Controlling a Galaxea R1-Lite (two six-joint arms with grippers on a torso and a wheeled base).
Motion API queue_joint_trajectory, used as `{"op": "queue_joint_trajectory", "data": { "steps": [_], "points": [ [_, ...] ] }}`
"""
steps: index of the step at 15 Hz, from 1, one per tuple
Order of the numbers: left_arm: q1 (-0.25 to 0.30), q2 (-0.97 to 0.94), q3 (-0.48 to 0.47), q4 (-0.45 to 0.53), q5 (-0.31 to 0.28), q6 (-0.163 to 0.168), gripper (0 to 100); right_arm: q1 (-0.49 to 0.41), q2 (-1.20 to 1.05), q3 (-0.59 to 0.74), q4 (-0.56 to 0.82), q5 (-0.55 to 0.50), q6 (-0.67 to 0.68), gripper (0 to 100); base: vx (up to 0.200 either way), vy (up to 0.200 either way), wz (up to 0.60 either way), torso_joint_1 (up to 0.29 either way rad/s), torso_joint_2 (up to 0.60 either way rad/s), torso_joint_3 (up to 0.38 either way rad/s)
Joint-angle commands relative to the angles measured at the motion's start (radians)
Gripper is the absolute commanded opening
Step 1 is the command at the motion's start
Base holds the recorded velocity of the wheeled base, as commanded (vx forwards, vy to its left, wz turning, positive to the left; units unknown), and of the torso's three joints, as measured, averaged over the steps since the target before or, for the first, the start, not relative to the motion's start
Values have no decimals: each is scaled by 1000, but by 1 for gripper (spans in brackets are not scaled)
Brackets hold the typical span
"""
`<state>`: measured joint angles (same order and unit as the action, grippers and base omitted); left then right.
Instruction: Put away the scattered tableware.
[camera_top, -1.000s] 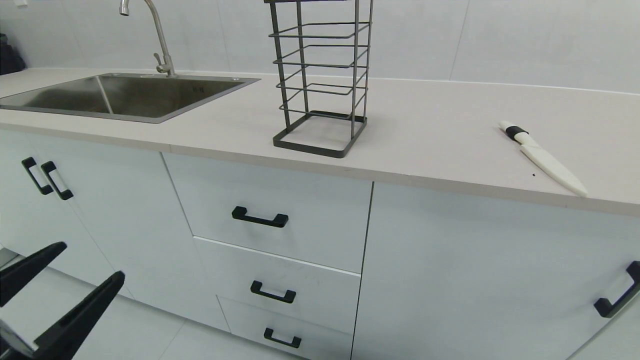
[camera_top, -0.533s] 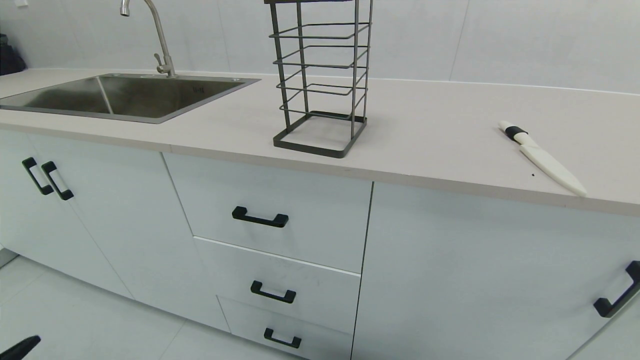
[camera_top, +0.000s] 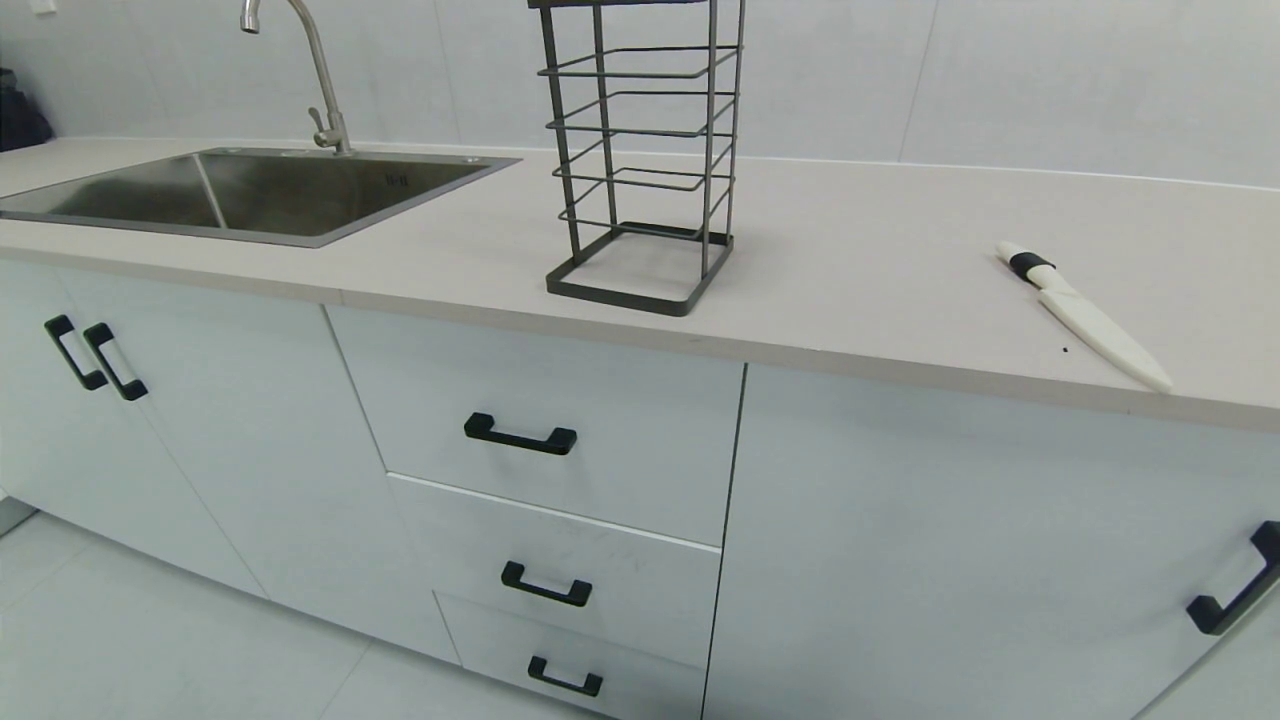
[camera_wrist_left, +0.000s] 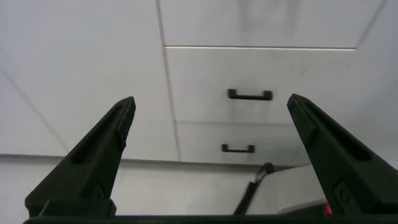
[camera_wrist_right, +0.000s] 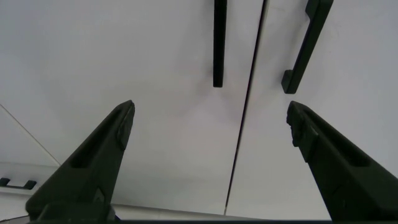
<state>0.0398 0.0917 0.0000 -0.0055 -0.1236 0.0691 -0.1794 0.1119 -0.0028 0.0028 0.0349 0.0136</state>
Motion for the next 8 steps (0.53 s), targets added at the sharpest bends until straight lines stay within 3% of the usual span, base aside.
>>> {"op": "queue_joint_trajectory", "data": {
  "steps": [1, 3, 6, 8],
  "points": [
    [12, -7, 0, 7, 24, -40, 100, 0, 2, 0, 0, 0, 0, 100, 0, 0, 0, 0, 0, 0],
    [11, -9, 0, 6, 44, -69, 100, 0, 2, 0, 0, 0, 0, 100, 0, 0, 0, 0, 0, 0],
    [11, -9, 0, 7, 41, -63, 100, 0, 2, 0, 0, 0, 0, 100, 0, 0, 0, 0, 0, 0],
    [11, -9, 0, 7, 41, -63, 100, 0, 2, 1, 0, 0, 2, 100, 0, 0, -600, 0, 2, 5]
  ]
}}
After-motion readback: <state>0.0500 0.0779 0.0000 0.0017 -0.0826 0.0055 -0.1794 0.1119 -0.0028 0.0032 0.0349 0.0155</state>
